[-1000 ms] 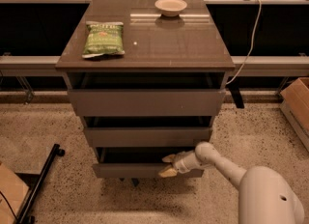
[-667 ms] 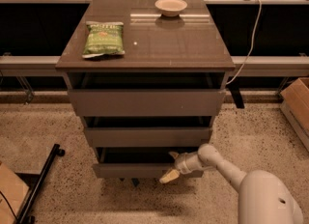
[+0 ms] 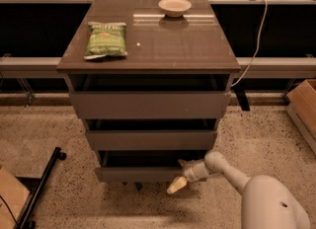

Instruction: Open bottom drawer

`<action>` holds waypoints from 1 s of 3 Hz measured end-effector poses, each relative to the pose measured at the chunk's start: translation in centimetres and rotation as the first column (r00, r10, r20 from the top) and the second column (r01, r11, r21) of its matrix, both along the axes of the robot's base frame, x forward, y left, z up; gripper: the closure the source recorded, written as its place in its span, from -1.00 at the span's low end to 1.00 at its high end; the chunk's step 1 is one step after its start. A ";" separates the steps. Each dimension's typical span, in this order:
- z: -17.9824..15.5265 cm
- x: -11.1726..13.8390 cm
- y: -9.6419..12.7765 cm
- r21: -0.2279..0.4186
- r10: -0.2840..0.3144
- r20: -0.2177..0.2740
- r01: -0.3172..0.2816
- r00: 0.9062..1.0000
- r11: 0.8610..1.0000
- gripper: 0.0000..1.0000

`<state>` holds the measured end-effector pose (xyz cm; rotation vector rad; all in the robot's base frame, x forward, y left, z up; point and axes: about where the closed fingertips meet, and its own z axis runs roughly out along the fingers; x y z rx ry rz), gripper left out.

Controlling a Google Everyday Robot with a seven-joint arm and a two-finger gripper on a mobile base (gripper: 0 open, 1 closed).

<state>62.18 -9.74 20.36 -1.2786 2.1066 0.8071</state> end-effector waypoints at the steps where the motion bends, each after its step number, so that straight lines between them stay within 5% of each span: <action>1: -0.9 -2.2 -0.9 -0.026 -0.016 -0.087 0.014 0.996 1.000 -0.46; 3: -0.6 -2.2 -0.9 -0.026 -0.016 -0.087 0.014 0.996 1.000 0.46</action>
Offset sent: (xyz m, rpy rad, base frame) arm -0.1035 -0.0406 0.0040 -0.1154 0.3132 -0.0910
